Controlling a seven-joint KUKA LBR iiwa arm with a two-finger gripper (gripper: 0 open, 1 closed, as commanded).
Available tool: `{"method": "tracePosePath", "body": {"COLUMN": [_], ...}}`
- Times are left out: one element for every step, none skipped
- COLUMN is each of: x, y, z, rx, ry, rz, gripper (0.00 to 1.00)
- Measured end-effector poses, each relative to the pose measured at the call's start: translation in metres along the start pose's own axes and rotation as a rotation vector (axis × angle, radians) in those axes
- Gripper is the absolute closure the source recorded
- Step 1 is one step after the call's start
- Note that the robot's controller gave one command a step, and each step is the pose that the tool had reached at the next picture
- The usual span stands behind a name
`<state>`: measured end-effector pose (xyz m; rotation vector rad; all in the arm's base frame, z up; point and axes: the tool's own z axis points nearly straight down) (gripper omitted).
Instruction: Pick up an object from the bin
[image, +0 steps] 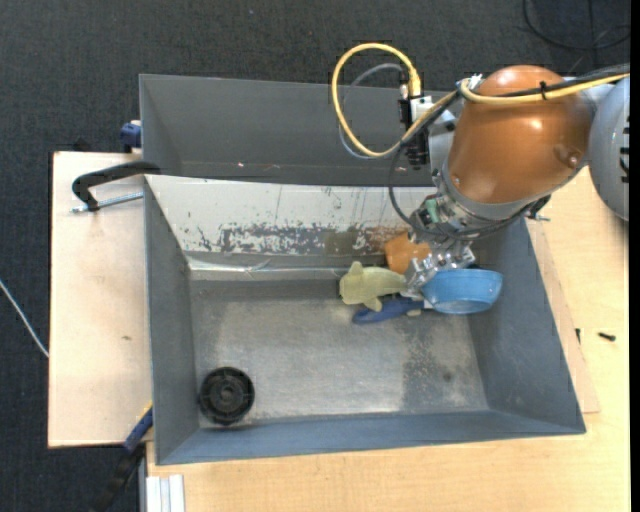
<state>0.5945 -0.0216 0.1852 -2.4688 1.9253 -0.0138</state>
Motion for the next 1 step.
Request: {"method": "tracePosePath", "body": {"x": [-0.0032], "y": [0.0017], "z": [-0.0445], "rx": [-0.004], "ry": [-0.001], "rz": [0.01], "gripper": [1.0]}}
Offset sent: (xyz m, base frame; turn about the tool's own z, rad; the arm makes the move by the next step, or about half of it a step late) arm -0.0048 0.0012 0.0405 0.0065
